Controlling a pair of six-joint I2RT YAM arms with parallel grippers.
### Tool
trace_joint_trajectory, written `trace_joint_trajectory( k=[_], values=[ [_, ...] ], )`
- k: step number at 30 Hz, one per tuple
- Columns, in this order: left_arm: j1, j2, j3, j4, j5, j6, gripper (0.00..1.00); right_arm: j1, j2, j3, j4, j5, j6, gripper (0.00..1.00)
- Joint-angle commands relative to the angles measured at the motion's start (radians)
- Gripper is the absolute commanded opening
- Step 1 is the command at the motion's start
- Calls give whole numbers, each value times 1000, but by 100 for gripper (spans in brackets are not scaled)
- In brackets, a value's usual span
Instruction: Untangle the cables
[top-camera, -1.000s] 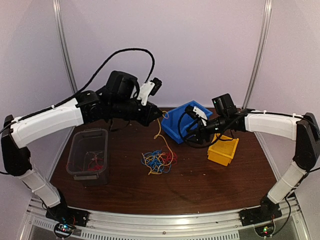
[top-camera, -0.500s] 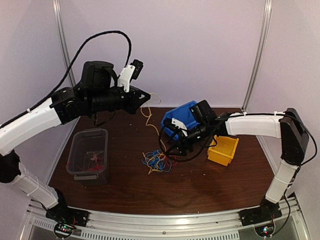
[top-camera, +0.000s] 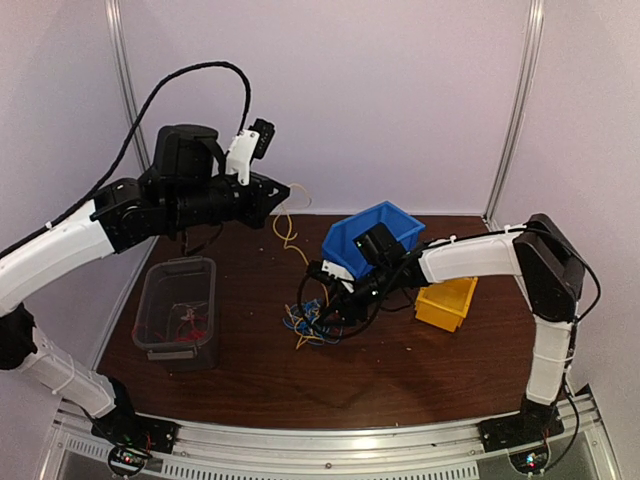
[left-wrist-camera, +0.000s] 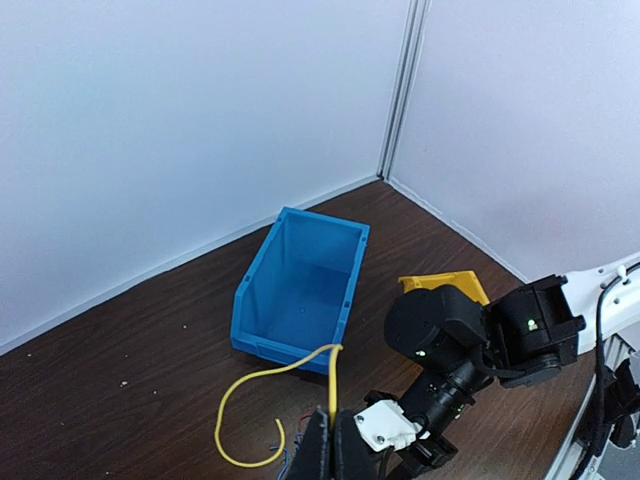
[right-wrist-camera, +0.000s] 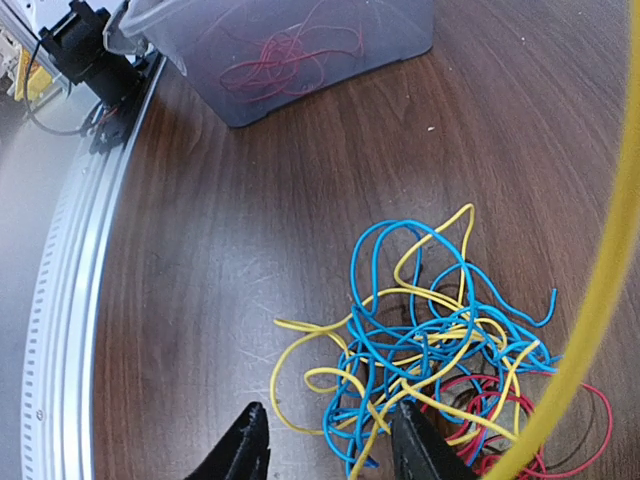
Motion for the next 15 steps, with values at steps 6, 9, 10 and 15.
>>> trace_joint_trajectory(
  k=[6, 9, 10, 15],
  values=[
    [-5, -40, 14, 34, -59, 10, 0, 7, 55, 41, 88, 12, 92, 24],
    [-4, -47, 45, 20, -89, 25, 0, 8, 81, 49, 101, 28, 112, 17],
    [-5, -50, 58, 13, -100, 28, 0, 8, 93, 54, 101, 33, 117, 16],
    [-5, -64, 169, -53, -167, 69, 0, 9, 147, 74, 94, 38, 148, 19]
  ],
)
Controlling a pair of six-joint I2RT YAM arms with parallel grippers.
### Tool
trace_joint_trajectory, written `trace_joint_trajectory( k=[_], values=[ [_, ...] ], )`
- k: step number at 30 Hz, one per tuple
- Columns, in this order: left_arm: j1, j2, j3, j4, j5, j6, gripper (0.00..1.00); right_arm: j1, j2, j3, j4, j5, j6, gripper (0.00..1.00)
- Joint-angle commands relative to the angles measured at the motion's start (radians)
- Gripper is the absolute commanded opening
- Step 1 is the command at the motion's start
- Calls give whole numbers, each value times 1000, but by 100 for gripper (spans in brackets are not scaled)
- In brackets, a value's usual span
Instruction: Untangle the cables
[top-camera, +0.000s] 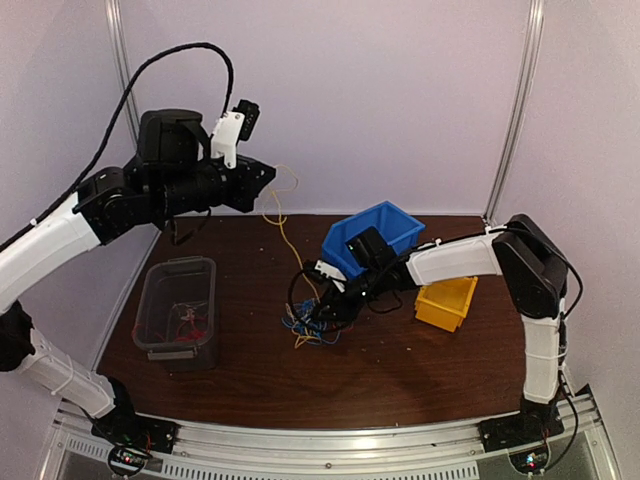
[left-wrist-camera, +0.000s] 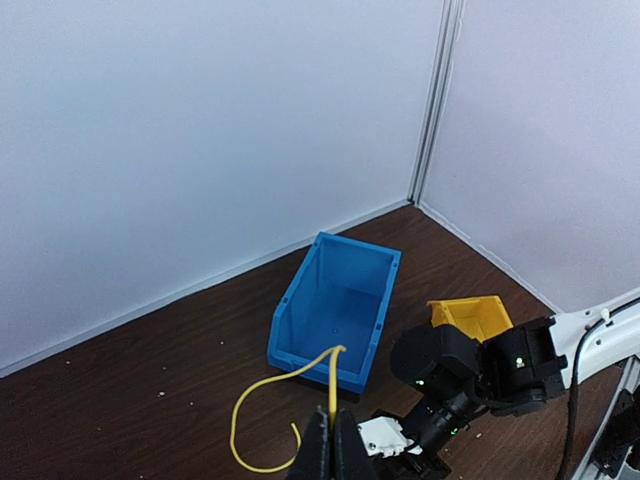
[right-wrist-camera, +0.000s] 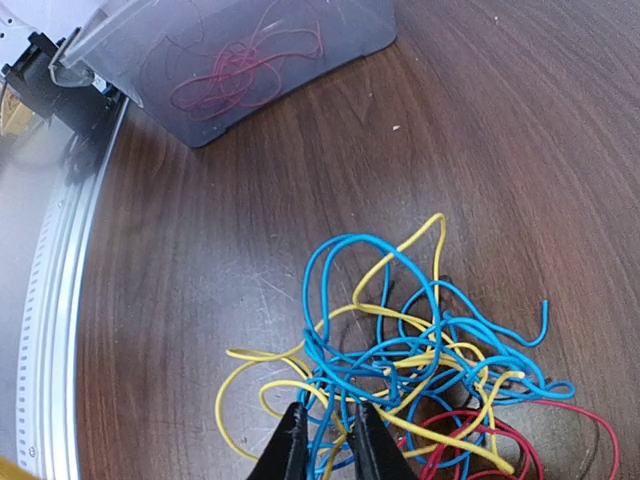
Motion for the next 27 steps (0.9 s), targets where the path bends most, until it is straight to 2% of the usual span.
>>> trace_joint_trajectory(
  k=[1, 9, 13, 17, 21, 27],
  values=[
    [-4, -40, 151, -34, -91, 61, 0, 6, 46, 22, 18, 24, 40, 20],
    [-4, -16, 435, -124, -203, 144, 0, 5, 43, 13, 15, 30, 38, 23],
    [-4, 3, 478, -132, -196, 148, 0, 5, 38, 8, 17, 26, 36, 17],
    [-4, -4, 452, -119, -179, 128, 0, 4, 27, 0, 2, 39, 18, 0],
    [-4, 0, 483, -113, -192, 140, 0, -11, 13, -21, -8, 58, 7, 0],
    [-4, 47, 703, -131, -211, 199, 0, -51, 18, -29, -30, 87, 3, 0]
  ],
)
